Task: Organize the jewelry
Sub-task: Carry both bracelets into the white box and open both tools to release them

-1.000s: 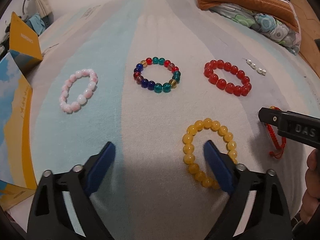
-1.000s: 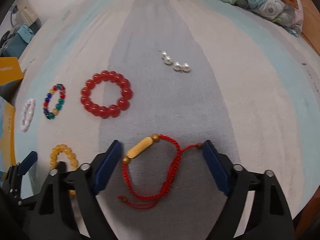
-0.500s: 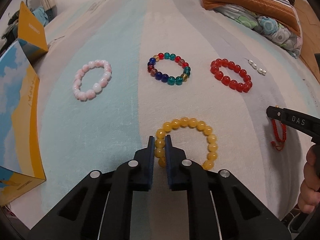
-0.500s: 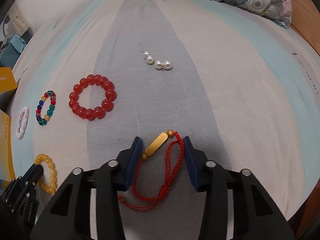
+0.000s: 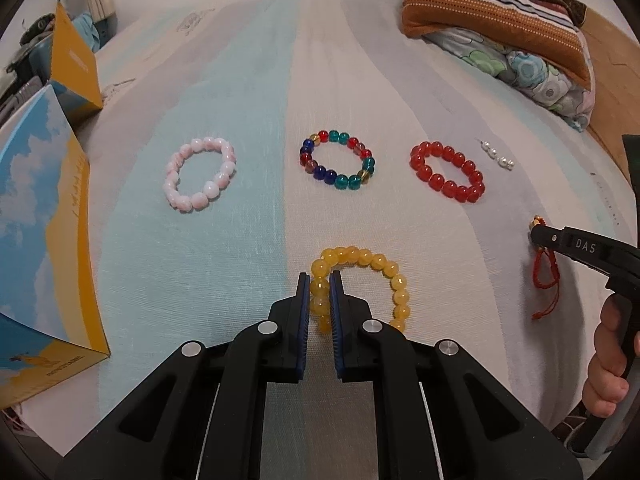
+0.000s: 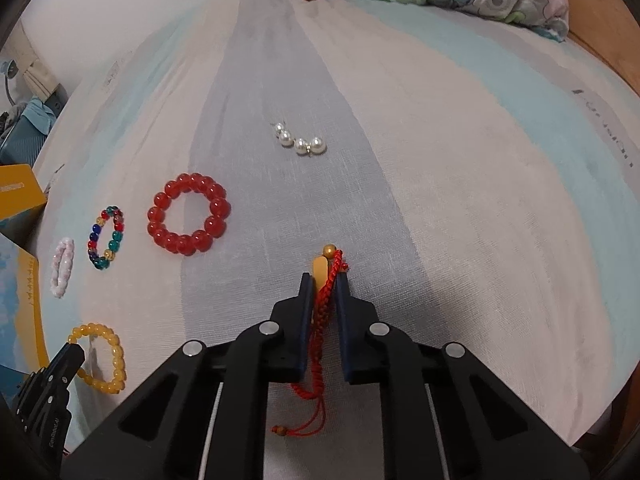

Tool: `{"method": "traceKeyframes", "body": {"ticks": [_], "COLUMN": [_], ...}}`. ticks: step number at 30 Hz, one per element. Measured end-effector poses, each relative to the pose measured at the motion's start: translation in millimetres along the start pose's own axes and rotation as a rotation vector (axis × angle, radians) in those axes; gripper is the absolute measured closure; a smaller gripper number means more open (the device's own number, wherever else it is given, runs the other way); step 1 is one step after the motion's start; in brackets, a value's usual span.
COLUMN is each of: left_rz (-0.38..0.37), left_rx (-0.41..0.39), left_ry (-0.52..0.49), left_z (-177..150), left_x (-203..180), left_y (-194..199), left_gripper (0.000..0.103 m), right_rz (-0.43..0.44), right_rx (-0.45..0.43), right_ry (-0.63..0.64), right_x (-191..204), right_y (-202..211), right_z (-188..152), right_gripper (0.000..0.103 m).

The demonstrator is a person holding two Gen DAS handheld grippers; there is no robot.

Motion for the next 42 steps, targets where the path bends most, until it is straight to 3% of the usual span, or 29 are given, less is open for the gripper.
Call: {"method": "traceKeyframes", "body": {"ticks": [6, 23, 42], "left_rz": [-0.024, 0.022, 0.045], "left_rx": [0.003, -0.024, -0.11], "left_ry": [-0.006, -0.024, 0.016], "left_z": [4.3, 27.3, 50.0], "left_x": [-3.6, 11.3, 62.6], "left_y": [6.4, 51.2, 117.7], "left_gripper": [0.094, 0.094, 0.094], "right_rz": [0.014, 0.046, 0.068], "right_rx": [-0.019, -0.031, -0.087], "right_ry": [0.006, 0.019, 0.108], "right_x": [-2.3, 12.2, 78.7], "right_y": [9.2, 36.9, 87.7], "right_z": [-1.2, 13.4, 21.7], "right_gripper": [0.092, 0.093, 0.092]}}
Point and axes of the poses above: each gripper's, at about its wrist camera, not at the fingertips, and y roughly against the way its jaws point, x to its left, z to its top, the point moved 4 cm from there along -y, roughly the way its jaws point, and after that the axes turned 8 degrees about -y, right-handed, at the moved point
